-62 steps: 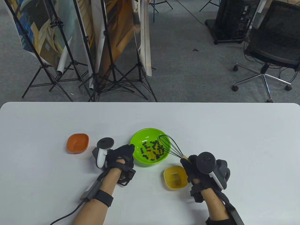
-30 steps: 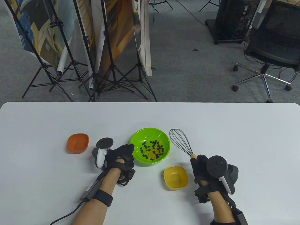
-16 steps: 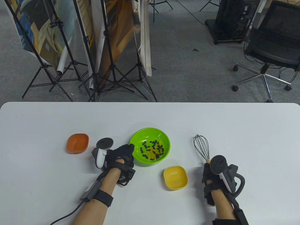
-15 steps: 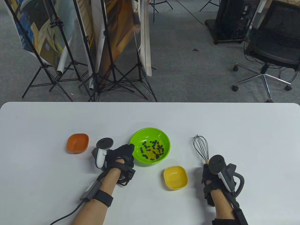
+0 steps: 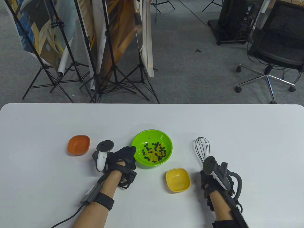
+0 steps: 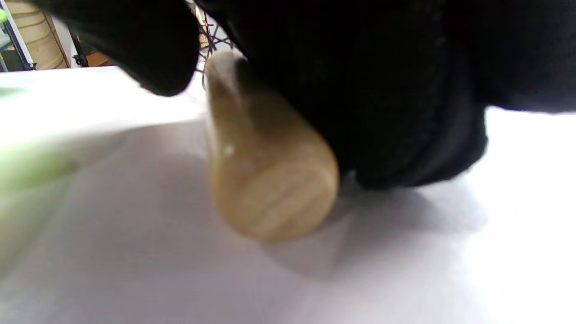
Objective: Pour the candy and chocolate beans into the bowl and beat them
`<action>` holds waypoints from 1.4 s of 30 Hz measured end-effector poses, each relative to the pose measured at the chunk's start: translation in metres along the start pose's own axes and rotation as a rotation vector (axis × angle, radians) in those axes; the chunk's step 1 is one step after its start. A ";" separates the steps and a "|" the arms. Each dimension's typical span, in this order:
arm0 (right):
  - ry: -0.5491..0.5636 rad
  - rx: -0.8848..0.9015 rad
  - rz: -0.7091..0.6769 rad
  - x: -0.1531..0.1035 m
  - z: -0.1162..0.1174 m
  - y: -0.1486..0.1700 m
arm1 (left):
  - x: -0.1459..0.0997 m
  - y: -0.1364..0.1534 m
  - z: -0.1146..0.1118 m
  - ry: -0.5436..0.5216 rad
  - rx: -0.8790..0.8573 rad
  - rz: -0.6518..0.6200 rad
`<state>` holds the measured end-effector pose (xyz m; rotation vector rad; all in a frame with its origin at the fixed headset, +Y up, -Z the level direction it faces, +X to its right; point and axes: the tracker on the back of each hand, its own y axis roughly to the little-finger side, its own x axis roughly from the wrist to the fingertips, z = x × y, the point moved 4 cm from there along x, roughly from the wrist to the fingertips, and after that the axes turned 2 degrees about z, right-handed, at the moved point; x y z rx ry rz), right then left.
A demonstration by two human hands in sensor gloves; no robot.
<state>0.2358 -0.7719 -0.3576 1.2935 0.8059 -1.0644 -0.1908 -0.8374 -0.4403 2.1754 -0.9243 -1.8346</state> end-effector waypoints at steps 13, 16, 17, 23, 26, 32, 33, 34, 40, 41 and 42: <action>0.175 0.071 -0.122 -0.026 -0.047 -0.031 | -0.055 -0.008 0.050 -0.496 0.106 -0.218; 0.202 0.080 -0.175 -0.037 -0.059 -0.046 | -0.083 -0.019 0.060 -0.599 0.233 -0.294; 0.219 0.088 -0.195 -0.042 -0.064 -0.052 | -0.094 -0.024 0.061 -0.616 0.255 -0.326; 0.255 0.144 -0.350 -0.077 -0.088 -0.098 | -0.145 -0.050 0.035 -0.518 0.555 -0.480; 0.229 0.165 -0.401 -0.087 -0.092 -0.121 | -0.162 -0.061 0.017 -0.557 0.753 -0.519; 0.237 0.134 -0.447 -0.095 -0.084 -0.136 | -0.172 -0.074 0.000 -0.585 0.891 -0.553; 0.246 0.132 -0.439 -0.094 -0.082 -0.134 | -0.172 -0.074 0.000 -0.577 0.899 -0.548; 0.247 0.135 -0.437 -0.092 -0.081 -0.133 | -0.171 -0.073 0.000 -0.566 0.898 -0.547; 0.201 0.148 -0.432 -0.083 -0.072 -0.131 | -0.165 -0.067 -0.003 -0.516 0.902 -0.517; 0.199 0.146 -0.432 -0.083 -0.072 -0.131 | -0.165 -0.066 -0.004 -0.511 0.916 -0.513; 0.196 0.146 -0.435 -0.083 -0.072 -0.131 | -0.164 -0.066 -0.007 -0.520 0.931 -0.515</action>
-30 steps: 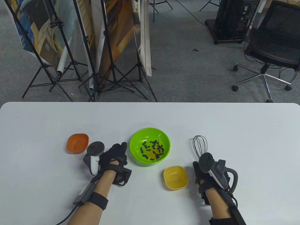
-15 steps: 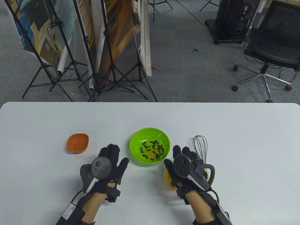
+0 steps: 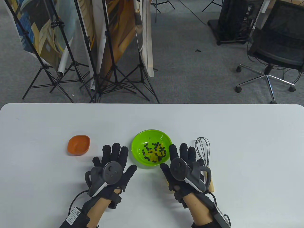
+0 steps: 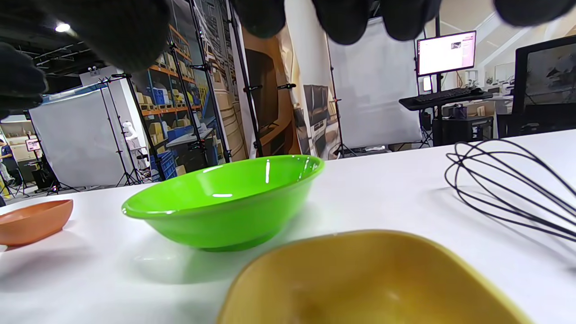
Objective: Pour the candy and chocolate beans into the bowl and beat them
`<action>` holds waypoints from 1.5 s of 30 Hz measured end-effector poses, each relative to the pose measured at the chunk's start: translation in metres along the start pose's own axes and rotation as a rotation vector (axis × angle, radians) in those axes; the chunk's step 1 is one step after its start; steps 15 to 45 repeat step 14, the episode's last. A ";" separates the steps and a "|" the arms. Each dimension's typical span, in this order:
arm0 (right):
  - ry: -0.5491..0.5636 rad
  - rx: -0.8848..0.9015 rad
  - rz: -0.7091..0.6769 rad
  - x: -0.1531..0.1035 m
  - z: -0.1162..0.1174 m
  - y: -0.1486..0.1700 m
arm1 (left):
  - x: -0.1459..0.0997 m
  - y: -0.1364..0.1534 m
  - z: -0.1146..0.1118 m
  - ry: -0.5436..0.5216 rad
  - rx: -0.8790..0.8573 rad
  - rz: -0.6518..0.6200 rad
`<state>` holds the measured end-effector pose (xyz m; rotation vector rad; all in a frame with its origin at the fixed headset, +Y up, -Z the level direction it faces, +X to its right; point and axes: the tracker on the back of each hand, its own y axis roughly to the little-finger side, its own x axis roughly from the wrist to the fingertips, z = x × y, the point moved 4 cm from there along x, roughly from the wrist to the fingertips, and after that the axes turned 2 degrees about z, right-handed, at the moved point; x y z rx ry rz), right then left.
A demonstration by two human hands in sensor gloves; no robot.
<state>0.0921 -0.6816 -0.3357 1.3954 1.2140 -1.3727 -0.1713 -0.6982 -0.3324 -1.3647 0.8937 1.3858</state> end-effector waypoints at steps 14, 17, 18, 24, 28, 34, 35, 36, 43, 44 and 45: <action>0.007 0.020 -0.004 -0.003 -0.006 0.001 | -0.001 0.001 -0.004 0.000 0.014 0.019; 0.007 0.020 -0.004 -0.003 -0.006 0.001 | -0.001 0.001 -0.004 0.000 0.014 0.019; 0.007 0.020 -0.004 -0.003 -0.006 0.001 | -0.001 0.001 -0.004 0.000 0.014 0.019; 0.007 0.020 -0.004 -0.003 -0.006 0.001 | -0.001 0.001 -0.004 0.000 0.014 0.019; 0.007 0.020 -0.004 -0.003 -0.006 0.001 | -0.001 0.001 -0.004 0.000 0.014 0.019; 0.007 0.020 -0.004 -0.003 -0.006 0.001 | -0.001 0.001 -0.004 0.000 0.014 0.019; 0.007 0.020 -0.004 -0.003 -0.006 0.001 | -0.001 0.001 -0.004 0.000 0.014 0.019; 0.007 0.020 -0.004 -0.003 -0.006 0.001 | -0.001 0.001 -0.004 0.000 0.014 0.019; 0.007 0.020 -0.004 -0.003 -0.006 0.001 | -0.001 0.001 -0.004 0.000 0.014 0.019; 0.007 0.020 -0.004 -0.003 -0.006 0.001 | -0.001 0.001 -0.004 0.000 0.014 0.019; 0.007 0.020 -0.004 -0.003 -0.006 0.001 | -0.001 0.001 -0.004 0.000 0.014 0.019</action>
